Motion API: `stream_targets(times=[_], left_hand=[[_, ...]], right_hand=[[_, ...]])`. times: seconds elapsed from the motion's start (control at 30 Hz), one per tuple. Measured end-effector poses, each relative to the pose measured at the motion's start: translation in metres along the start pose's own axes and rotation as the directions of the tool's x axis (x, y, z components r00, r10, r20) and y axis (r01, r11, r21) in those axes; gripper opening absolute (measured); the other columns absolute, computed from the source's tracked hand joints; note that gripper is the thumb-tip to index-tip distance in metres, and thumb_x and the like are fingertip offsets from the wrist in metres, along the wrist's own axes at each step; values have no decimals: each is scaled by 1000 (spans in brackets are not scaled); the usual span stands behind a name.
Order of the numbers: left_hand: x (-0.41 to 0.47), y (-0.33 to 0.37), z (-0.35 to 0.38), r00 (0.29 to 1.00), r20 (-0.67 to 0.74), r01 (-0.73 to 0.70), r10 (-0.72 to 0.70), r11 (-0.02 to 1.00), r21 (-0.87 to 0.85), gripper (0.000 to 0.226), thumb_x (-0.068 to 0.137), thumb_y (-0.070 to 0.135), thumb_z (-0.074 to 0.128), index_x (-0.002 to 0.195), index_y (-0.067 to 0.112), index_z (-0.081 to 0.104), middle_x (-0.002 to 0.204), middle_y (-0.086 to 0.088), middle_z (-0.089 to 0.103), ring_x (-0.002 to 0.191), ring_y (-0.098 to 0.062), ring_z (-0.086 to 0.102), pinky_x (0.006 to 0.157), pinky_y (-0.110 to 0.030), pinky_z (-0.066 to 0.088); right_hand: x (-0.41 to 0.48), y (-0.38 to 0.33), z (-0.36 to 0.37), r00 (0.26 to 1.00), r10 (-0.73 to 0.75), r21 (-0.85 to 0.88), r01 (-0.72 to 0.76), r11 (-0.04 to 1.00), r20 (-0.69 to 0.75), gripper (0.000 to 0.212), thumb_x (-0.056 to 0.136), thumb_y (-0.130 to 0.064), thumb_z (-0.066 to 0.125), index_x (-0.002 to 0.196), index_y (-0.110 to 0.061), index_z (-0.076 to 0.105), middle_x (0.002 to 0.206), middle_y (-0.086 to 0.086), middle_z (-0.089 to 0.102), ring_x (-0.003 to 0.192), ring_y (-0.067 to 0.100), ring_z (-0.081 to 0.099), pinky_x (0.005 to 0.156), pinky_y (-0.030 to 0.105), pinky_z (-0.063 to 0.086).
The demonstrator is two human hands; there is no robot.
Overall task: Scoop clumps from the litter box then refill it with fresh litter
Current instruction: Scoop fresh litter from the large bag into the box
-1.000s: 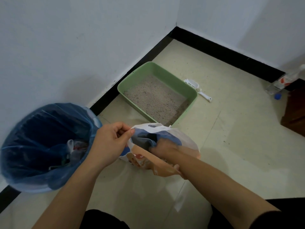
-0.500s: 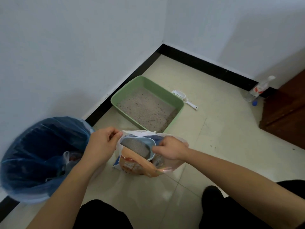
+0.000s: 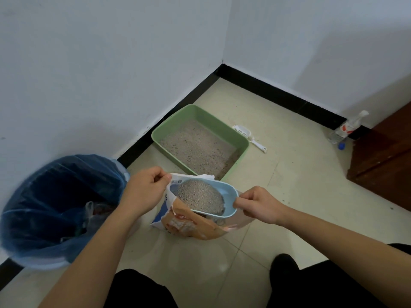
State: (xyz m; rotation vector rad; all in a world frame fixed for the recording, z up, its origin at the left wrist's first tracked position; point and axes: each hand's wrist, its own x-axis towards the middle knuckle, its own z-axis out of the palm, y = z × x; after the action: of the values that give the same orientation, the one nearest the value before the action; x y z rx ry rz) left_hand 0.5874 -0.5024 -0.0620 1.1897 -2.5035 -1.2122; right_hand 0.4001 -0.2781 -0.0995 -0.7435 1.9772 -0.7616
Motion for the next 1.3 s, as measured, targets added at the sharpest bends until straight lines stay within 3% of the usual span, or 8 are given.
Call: stream_targets(times=[0.27, 0.5, 0.67, 0.83, 0.97, 1.03, 1.17, 1.3], left_hand=[[8, 6, 6, 999, 0, 33, -33, 994, -103, 22, 95, 19, 56, 77, 7, 61, 70, -5, 63, 65, -16, 57, 61, -31, 47], [17, 5, 14, 998, -45, 40, -43, 997, -69, 20, 96, 24, 53, 84, 10, 59, 73, -1, 61, 69, -18, 56, 63, -35, 45], [25, 8, 24, 996, -92, 18, -18, 1000, -1, 23, 97, 28, 49, 116, 18, 58, 89, 7, 60, 84, -16, 58, 74, -33, 46], [28, 8, 29, 991, -129, -31, 30, 1000, -5, 21, 99, 32, 47, 99, 20, 65, 81, 4, 66, 79, -17, 63, 72, -43, 55], [25, 5, 34, 990, -138, -20, 17, 1000, -20, 23, 99, 33, 47, 100, 20, 66, 88, 6, 66, 79, -5, 62, 59, -24, 50], [23, 2, 35, 989, -145, -4, 1, 1000, -24, 23, 99, 34, 48, 101, 21, 67, 88, 9, 66, 78, -1, 60, 56, -15, 43], [20, 0, 32, 980, -200, -13, 7, 999, -29, 23, 99, 31, 50, 101, 22, 71, 87, 10, 68, 78, 1, 60, 57, -10, 39], [19, 0, 34, 977, -213, -12, 5, 999, -30, 24, 98, 30, 51, 99, 19, 72, 85, 10, 67, 78, -1, 61, 57, -17, 46]], right_hand=[[-13, 1, -22, 1000, -20, 185, 20, 983, 2, 52, 91, -2, 56, 44, -17, 37, 48, 3, 28, 44, 13, 22, 46, 22, 23], [-11, -16, -35, 998, -51, 267, 58, 962, -34, 39, 77, -20, 57, 45, -17, 37, 47, 4, 29, 42, 14, 22, 42, 18, 24], [11, -40, -56, 989, -12, 241, 47, 969, -144, 33, 90, -18, 59, 60, -7, 55, 52, 9, 40, 45, 17, 28, 41, 20, 24], [71, -44, -64, 958, 176, 229, -123, 966, -227, 32, 86, -36, 60, 78, -8, 73, 61, 5, 50, 46, 15, 35, 44, 25, 27], [130, -32, -49, 930, 225, -37, -246, 969, -289, 24, 91, -26, 46, 81, -7, 56, 74, 12, 55, 56, 22, 42, 53, 30, 33], [149, -30, -40, 940, 191, -189, -250, 950, -281, 19, 96, -17, 44, 107, -5, 52, 74, 13, 56, 59, 22, 45, 56, 29, 35], [178, -19, -36, 944, 272, -553, -330, 765, -188, 41, 98, -12, 47, 139, -4, 48, 137, 14, 53, 117, 29, 55, 92, 32, 45], [171, -4, -41, 956, -1, -803, -245, 543, -293, 30, 90, -2, 53, 120, -5, 57, 116, 14, 63, 104, 30, 61, 76, 33, 47]])
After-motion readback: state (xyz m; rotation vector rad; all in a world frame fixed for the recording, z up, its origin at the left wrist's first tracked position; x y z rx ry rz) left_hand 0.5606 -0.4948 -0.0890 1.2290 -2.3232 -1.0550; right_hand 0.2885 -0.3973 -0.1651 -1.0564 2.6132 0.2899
